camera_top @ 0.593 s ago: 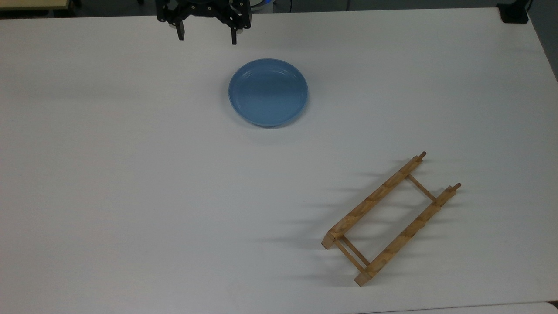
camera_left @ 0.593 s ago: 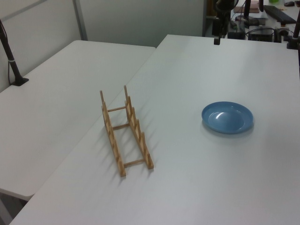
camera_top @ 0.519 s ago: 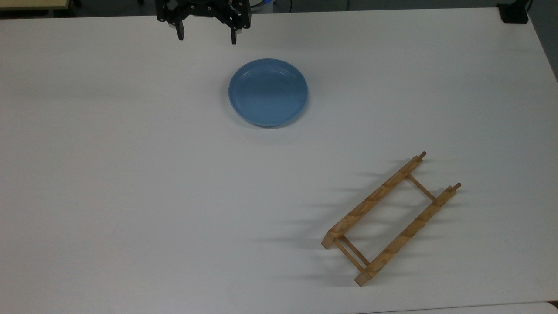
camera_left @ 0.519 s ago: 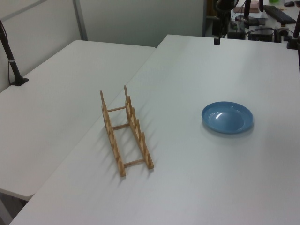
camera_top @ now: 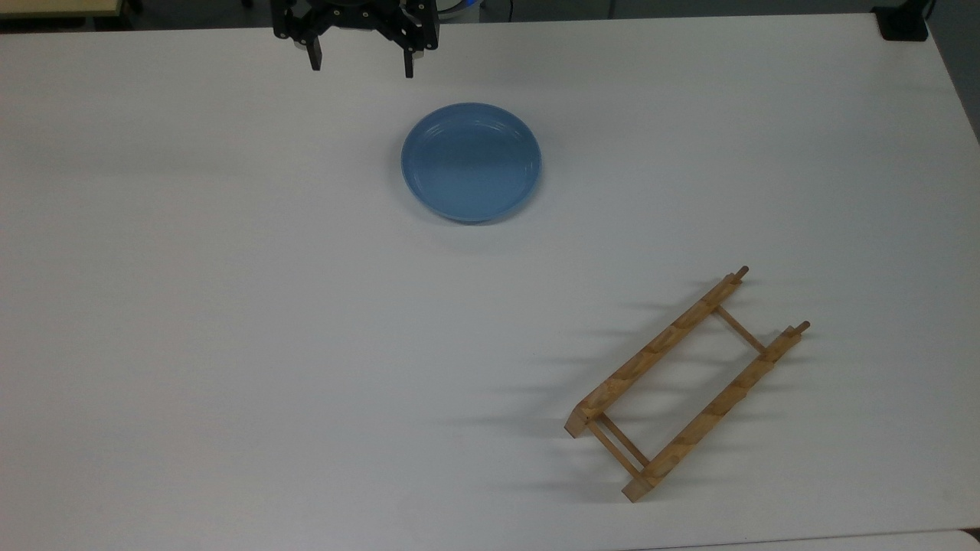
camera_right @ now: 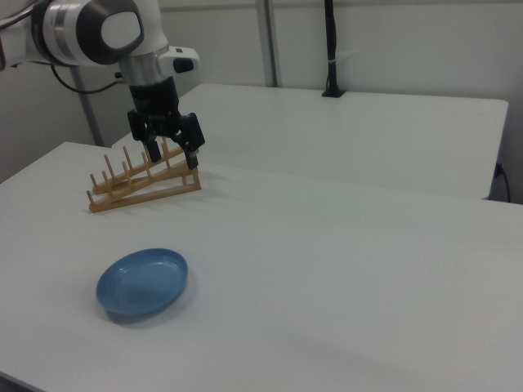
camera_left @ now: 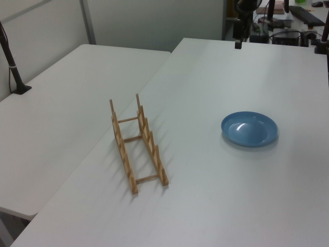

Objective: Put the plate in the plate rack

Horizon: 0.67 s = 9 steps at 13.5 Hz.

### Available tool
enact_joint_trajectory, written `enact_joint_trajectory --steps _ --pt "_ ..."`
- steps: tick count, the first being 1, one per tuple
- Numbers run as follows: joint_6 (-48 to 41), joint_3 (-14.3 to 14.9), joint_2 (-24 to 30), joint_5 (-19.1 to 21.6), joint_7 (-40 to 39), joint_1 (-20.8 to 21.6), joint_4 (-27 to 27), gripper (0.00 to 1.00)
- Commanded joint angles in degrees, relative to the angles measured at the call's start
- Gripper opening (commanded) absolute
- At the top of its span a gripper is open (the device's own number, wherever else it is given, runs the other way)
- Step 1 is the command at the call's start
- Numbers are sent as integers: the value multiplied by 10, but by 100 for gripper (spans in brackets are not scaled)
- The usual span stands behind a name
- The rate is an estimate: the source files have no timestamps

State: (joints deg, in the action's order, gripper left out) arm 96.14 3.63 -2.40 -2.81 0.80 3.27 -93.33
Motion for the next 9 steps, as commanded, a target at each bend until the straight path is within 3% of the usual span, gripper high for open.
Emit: enact_joint_trajectory --steps 1,5,7,9 --pt "-5 3 12 -2 -110 -12 -33 100" --pt "47 2 4 -4 -329 -18 -134 100" --pt "105 -1 -17 -6 -335 -9 -181 89" --pt "135 -3 -47 -17 -333 -5 -194 84"
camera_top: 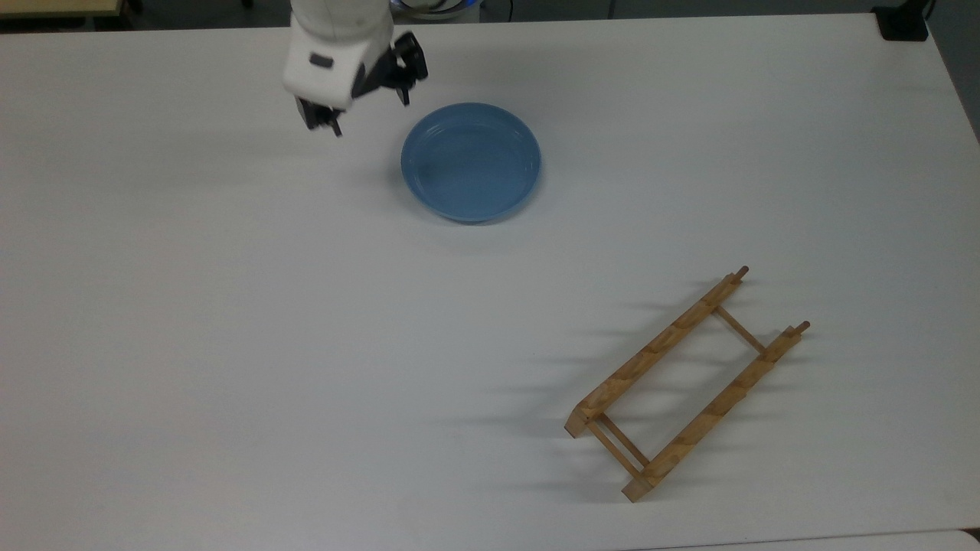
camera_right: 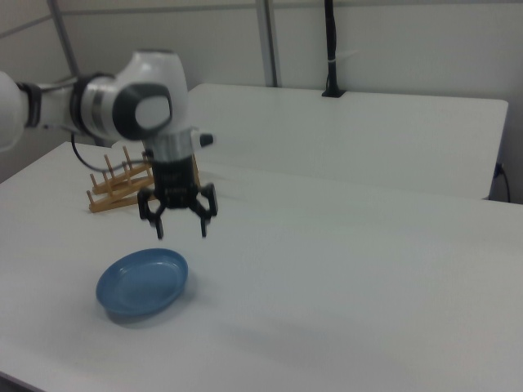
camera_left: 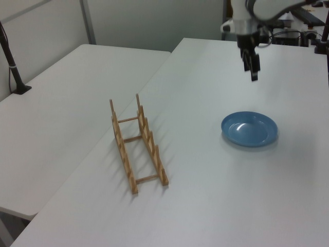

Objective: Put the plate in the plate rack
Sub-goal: 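Lower the gripper onto the rim of the light-blue plate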

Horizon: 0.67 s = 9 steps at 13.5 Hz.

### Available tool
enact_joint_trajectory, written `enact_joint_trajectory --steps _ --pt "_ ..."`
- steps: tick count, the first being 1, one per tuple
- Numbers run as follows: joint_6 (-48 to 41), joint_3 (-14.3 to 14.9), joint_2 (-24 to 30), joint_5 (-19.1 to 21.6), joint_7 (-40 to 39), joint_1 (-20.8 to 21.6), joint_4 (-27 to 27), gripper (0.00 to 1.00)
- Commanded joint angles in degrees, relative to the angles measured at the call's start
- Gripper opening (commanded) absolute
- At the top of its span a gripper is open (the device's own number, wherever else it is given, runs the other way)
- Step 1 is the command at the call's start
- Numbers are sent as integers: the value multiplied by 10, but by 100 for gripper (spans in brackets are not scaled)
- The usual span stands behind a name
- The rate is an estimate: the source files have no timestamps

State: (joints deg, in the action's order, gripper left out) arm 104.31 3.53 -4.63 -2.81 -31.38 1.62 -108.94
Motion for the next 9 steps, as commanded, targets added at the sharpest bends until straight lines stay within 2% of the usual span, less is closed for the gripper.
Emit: enact_joint_trajectory --steps 1,3,4,5,8,9 --pt "60 -3 -37 -29 -8 16 -38 83" --pt "76 -4 -55 -34 -7 18 -38 79" --pt "81 -4 -59 -34 -6 20 -38 72" --pt "82 -4 -74 -36 -5 23 -37 56" --pt "98 -5 -93 -40 12 32 -36 39" --pt "98 -6 -103 -41 22 33 -35 38"
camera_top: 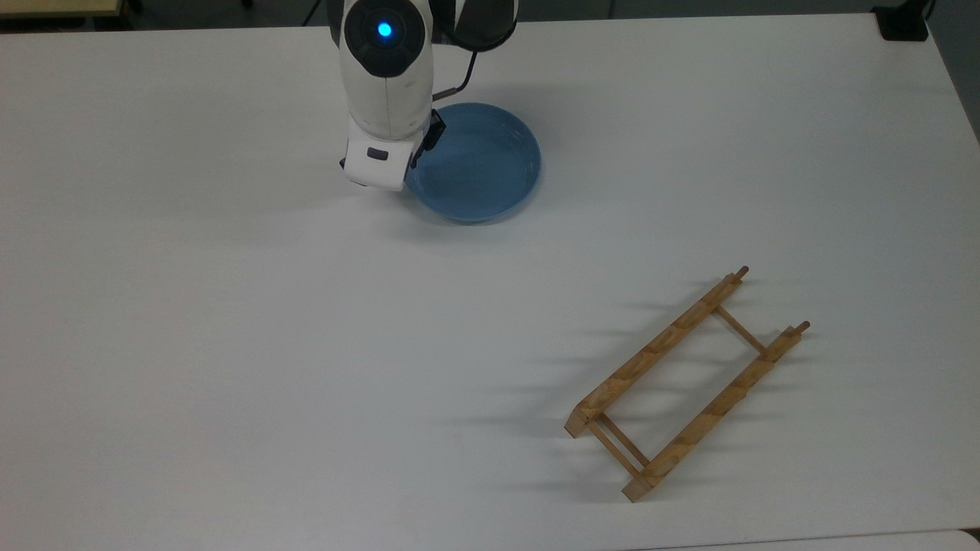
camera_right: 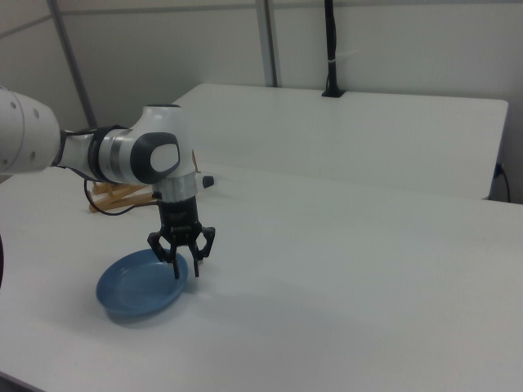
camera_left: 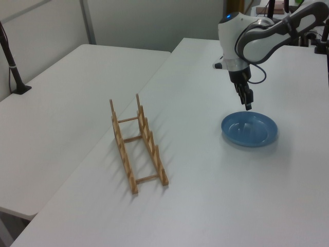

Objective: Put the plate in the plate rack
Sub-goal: 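Lower the gripper onto the rim of the light-blue plate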

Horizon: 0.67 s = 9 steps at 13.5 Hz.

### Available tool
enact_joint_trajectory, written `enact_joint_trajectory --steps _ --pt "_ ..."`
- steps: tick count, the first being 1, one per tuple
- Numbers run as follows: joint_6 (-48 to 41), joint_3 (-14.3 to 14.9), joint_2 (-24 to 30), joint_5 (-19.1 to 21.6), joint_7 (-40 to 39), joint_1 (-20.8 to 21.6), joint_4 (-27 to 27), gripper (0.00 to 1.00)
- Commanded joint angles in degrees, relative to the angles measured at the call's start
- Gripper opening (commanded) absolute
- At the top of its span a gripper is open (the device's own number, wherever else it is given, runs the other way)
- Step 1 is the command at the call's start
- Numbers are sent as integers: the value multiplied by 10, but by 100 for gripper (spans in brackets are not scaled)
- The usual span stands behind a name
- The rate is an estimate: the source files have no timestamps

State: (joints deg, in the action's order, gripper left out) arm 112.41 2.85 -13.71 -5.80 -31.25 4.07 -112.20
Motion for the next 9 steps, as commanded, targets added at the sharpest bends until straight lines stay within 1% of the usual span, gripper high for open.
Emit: enact_joint_trajectory --steps 1,4,6,7,9 --pt "18 -5 -17 -12 23 8 -1 34" --pt "33 -8 -26 -14 38 8 -1 34" --pt "33 -8 -26 -15 44 8 1 9" --pt "32 -8 -25 -15 44 8 4 0" --pt "25 -8 -21 -15 52 6 19 0"
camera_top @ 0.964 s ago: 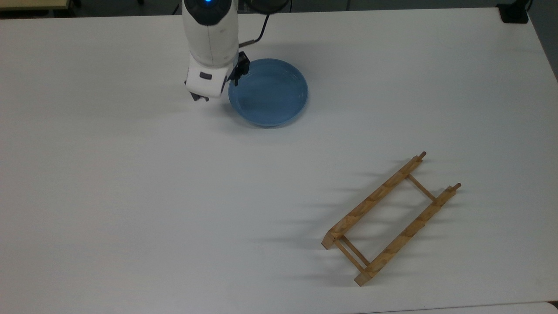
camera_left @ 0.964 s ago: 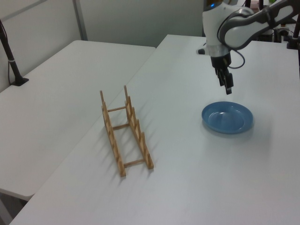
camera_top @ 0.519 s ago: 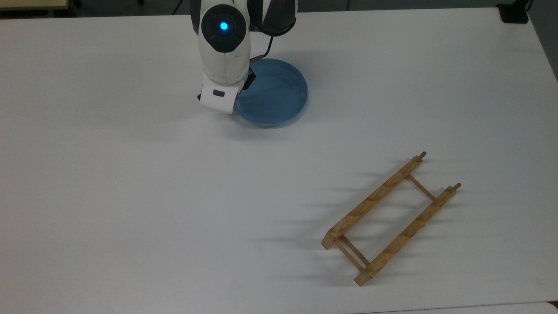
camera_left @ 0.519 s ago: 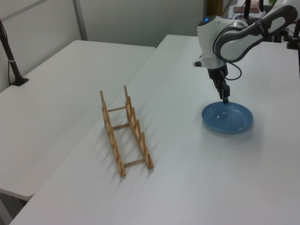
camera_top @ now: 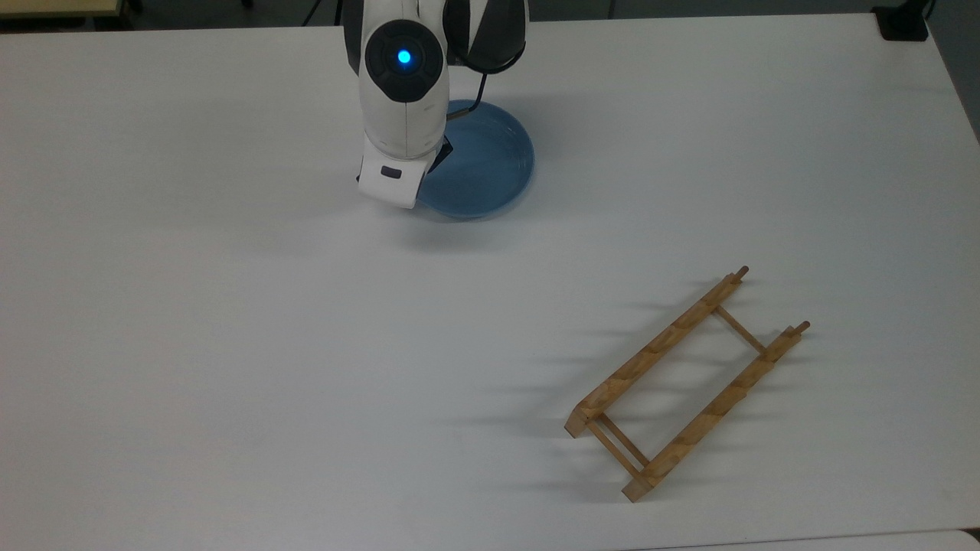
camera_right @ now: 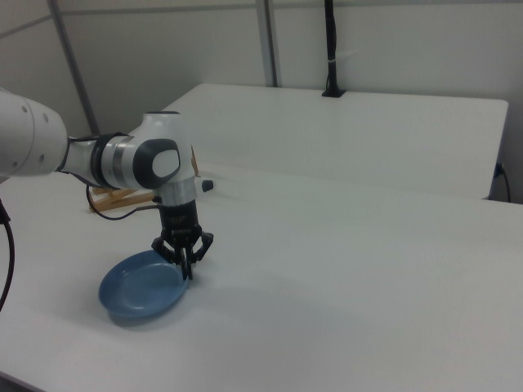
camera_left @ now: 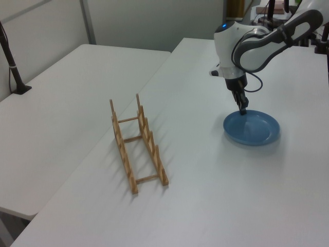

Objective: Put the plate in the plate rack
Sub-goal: 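Close the gripper on the plate rim and tilt it up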

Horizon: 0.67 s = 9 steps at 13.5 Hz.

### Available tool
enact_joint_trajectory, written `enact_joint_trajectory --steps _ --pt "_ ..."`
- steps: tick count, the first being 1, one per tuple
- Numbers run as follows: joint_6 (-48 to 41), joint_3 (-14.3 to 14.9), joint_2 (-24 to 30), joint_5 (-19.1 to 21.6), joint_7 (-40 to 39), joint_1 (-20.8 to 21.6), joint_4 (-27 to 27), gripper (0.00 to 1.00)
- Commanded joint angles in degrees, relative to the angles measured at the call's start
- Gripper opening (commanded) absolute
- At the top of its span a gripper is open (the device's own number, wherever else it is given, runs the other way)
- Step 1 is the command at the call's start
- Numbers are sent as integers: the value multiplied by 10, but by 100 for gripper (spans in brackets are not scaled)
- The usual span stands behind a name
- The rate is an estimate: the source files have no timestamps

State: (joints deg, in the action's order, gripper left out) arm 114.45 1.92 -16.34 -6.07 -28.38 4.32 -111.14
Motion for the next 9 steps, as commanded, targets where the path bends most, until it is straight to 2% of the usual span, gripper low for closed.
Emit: enact_joint_trajectory --steps 1,3,7,9 --pt "3 1 10 -11 31 3 12 0" --pt "-8 1 18 -10 50 4 38 0" --pt "-91 0 29 -3 110 27 172 0" --pt "-93 0 36 -2 155 43 204 0"
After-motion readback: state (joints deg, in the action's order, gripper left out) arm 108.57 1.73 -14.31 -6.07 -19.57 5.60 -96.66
